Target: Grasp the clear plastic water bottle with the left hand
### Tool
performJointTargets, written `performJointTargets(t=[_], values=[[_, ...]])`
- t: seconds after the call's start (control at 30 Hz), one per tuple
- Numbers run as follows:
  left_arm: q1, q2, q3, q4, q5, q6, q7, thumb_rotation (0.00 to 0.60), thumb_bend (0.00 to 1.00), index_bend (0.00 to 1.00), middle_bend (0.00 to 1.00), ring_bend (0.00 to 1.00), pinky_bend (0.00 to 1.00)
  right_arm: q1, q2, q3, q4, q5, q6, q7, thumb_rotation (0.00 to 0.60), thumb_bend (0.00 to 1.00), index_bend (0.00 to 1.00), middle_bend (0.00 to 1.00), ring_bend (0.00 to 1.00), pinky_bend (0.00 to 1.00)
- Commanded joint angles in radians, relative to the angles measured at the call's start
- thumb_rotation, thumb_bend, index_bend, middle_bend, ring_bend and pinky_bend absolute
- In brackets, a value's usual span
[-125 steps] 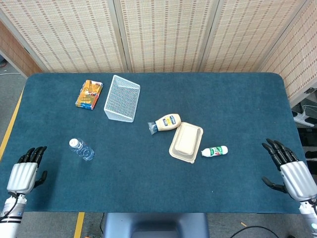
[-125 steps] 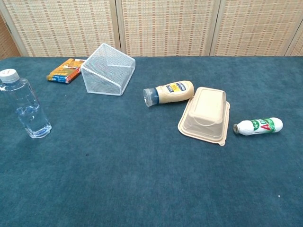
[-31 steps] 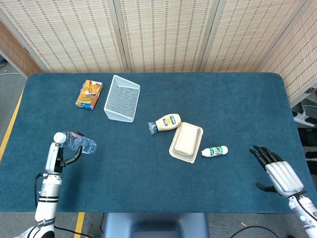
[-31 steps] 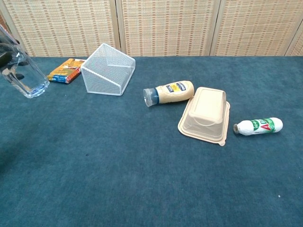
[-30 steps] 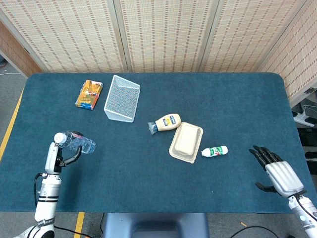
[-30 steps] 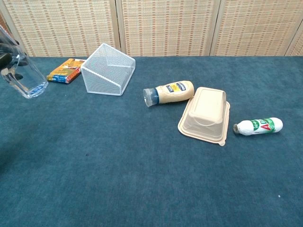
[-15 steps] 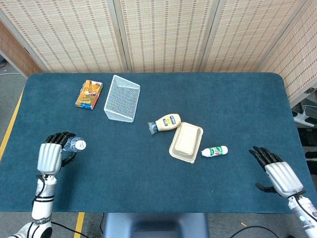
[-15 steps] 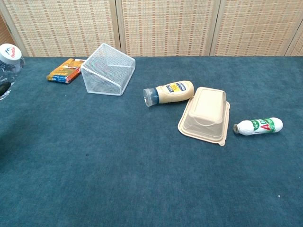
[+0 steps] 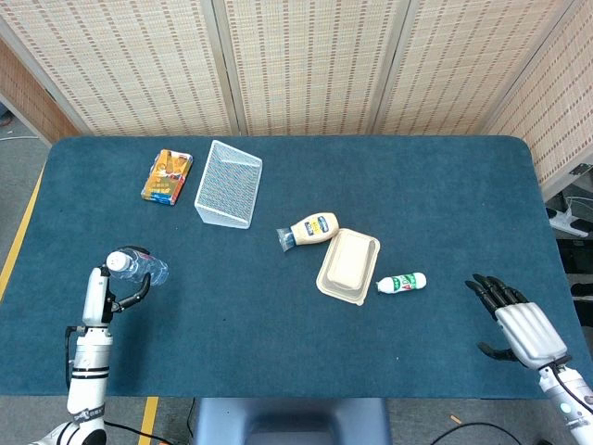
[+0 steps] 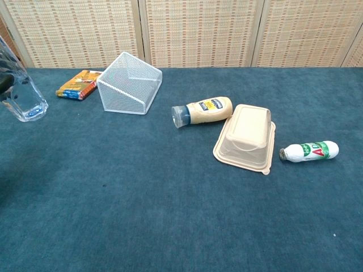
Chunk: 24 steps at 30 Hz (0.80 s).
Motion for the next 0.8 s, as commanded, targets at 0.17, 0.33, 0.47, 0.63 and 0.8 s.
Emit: performJointTargets(t=[0.17,0.33,0.47,0.63,0.8], values=[[0.008,0.069,-0.125,-0.2,-0.017,0.077,0.115,0.6,0.6,0.7,0.68,0.52,0.52,0.001,0.0,-0.001,-0.002,-0.002,-0.002,0.0,0.6,0.12,0.0,0.0,0.0,0.18],[0.002,0.09,-0.084,-0.202,-0.054,-0.013,0.16,0.6,0.6,0.7,0.68,0.52,0.52,0.003,0.0,-0.004,0.0,-0.005,-0.006,-0.001,0.6,0.12,0.0,0.0,0.0,0.18],[-0.004,0.082,-0.022,-0.175,-0.101,-0.13,0.177,0.6,0.59,0.7,0.68,0.53,0.52,0.003,-0.003,-0.002,0.0,0.004,-0.009,-0.01,0.6,0.12,0.0,0.0,0.0,0.18],[-0.01,0.097,-0.012,-0.175,-0.128,-0.199,0.155,0.6,0.6,0.7,0.68,0.53,0.52,0.003,0.001,-0.003,-0.005,0.003,-0.012,-0.009,0.6,0.12,0.0,0.0,0.0,0.18],[0.003,0.105,-0.055,-0.216,-0.045,-0.075,0.148,0.6,0.6,0.7,0.68,0.53,0.52,0.005,0.002,-0.004,-0.005,0.003,-0.014,-0.006,0.6,0.12,0.0,0.0,0.0,0.18]])
